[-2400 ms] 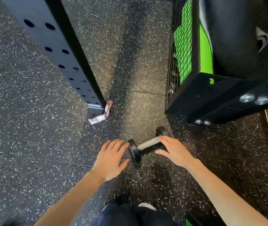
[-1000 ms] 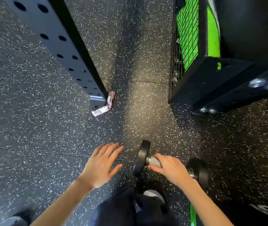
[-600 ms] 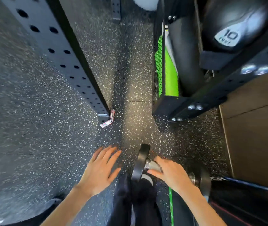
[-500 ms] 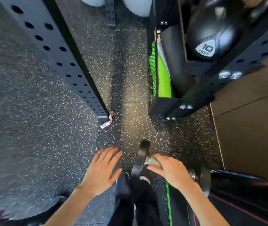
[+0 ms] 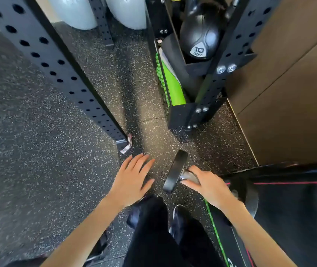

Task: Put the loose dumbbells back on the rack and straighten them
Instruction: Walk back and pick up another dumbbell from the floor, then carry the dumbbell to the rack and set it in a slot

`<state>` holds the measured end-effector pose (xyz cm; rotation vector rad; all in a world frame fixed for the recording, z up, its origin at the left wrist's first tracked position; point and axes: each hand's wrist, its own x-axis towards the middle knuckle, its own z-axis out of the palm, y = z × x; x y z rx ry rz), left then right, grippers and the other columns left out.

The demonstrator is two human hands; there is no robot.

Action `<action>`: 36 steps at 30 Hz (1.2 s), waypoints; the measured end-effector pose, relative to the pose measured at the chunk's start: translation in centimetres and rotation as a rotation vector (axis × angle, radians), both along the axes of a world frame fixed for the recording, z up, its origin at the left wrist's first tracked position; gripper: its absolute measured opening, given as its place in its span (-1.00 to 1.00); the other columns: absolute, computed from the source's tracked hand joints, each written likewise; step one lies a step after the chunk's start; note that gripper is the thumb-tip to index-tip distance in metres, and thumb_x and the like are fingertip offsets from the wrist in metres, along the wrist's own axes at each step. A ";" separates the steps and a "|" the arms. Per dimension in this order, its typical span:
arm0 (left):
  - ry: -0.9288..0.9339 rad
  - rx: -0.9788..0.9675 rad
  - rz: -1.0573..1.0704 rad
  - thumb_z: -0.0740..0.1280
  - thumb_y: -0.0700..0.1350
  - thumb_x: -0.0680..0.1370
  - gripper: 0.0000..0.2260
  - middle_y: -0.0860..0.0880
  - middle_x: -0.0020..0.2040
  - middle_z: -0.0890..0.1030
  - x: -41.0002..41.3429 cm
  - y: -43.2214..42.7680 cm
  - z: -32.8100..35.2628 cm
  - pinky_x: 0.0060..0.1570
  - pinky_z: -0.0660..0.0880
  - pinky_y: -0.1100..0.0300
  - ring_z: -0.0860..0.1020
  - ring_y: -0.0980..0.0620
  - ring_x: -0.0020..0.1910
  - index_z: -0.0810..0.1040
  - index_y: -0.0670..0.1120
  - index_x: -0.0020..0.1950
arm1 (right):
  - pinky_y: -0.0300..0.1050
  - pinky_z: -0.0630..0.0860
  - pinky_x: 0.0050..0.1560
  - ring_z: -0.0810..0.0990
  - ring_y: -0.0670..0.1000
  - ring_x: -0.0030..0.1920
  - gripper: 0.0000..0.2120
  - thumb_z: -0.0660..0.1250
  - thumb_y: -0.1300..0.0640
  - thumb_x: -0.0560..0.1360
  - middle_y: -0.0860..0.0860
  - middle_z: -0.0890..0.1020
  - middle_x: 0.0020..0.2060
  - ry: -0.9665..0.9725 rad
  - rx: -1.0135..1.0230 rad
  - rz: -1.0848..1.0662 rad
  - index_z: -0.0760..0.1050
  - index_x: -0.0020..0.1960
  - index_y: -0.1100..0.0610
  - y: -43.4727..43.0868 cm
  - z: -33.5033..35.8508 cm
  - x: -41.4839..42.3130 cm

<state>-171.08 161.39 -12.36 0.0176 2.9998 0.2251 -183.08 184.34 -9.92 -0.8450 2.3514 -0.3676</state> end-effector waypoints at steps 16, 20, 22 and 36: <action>-0.066 0.034 -0.904 0.08 0.14 0.54 -0.50 -0.13 0.29 0.51 -5.7 -2.9 -0.2 0.26 0.38 -0.10 0.46 -0.14 0.29 0.45 -0.13 0.35 | -0.06 0.37 -0.20 0.59 0.16 -0.01 -0.59 0.18 -0.32 0.46 0.04 0.62 -0.08 0.002 0.160 -0.899 0.34 0.15 -0.06 -1.8 0.1 17.3; -0.063 0.078 -1.133 0.07 0.13 0.54 -0.50 -0.11 0.31 0.50 -5.2 0.0 1.1 0.31 0.33 -0.08 0.43 -0.11 0.32 0.43 -0.10 0.37 | -0.03 0.43 -0.12 0.57 0.18 0.06 -0.57 0.18 -0.31 0.46 0.08 0.64 -0.03 0.028 0.241 -1.123 0.35 0.20 -0.08 -2.5 2.3 23.0; -0.070 0.089 -1.241 0.07 0.13 0.54 -0.49 -0.11 0.33 0.48 -4.6 1.7 1.3 0.33 0.30 -0.08 0.41 -0.11 0.34 0.40 -0.09 0.39 | -0.03 0.43 -0.12 0.57 0.19 0.05 -0.58 0.19 -0.29 0.46 0.08 0.64 -0.03 0.001 0.264 -1.248 0.36 0.19 -0.06 -3.0 3.1 26.0; -0.130 0.020 -1.830 0.06 0.11 0.55 -0.50 -0.14 0.33 0.47 8.4 10.6 1.3 0.33 0.30 -0.08 0.40 -0.13 0.32 0.40 -0.11 0.39 | -0.04 0.44 -0.12 0.58 0.18 0.03 -0.53 0.16 -0.34 0.45 0.08 0.63 -0.04 -0.208 0.197 -1.907 0.32 0.20 -0.06 -10.8 1.1 48.4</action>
